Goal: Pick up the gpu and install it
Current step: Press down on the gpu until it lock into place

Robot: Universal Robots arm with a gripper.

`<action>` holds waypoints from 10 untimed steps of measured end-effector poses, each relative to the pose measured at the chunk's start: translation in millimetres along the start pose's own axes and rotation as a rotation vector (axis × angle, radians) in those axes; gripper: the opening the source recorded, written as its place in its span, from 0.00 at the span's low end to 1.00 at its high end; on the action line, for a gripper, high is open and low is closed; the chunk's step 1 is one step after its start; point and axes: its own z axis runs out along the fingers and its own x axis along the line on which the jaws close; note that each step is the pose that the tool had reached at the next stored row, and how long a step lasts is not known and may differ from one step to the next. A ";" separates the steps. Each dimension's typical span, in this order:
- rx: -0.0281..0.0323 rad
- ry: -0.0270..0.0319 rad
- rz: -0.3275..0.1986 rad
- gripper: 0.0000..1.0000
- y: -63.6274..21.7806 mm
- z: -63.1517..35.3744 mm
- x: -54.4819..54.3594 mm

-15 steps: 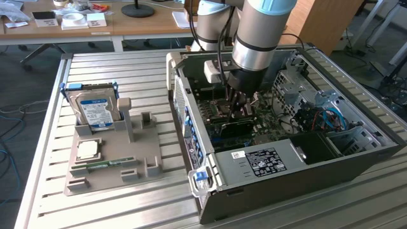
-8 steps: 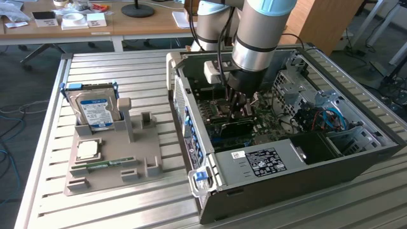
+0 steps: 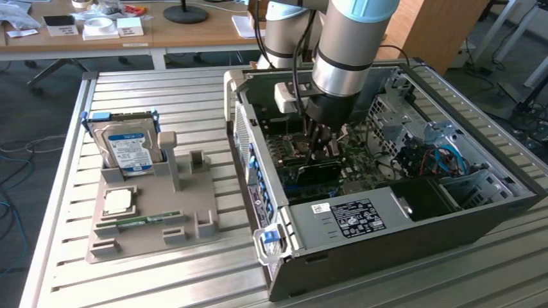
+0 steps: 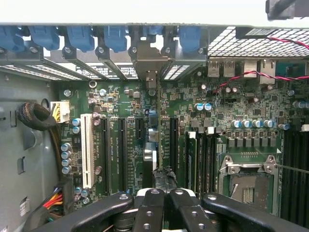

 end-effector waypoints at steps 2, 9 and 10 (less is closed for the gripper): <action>0.0000 0.0002 0.000 0.11 0.0 0.9 0.0; 0.0001 -0.0001 0.000 0.11 0.1 1.8 0.1; 0.0000 0.0000 0.000 0.11 0.2 1.8 0.1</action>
